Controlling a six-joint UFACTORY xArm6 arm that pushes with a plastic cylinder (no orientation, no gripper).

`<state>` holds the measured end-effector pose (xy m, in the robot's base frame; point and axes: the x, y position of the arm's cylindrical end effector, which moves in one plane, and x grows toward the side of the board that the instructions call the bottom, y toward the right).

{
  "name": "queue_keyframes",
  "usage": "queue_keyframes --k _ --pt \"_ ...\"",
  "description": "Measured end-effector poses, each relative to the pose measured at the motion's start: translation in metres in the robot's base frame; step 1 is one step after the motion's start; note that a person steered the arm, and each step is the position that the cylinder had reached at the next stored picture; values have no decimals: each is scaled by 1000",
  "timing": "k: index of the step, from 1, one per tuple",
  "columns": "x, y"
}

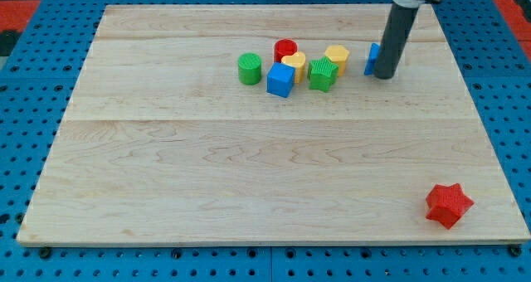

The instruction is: Push the triangle close to the hexagon

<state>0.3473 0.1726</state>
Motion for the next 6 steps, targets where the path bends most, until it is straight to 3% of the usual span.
queue_keyframes --k 2,3,4,5,6 --pt "-36 42" --pt "-59 -32" --pt "-72 -37" --pt "-35 59" --pt "8 39"
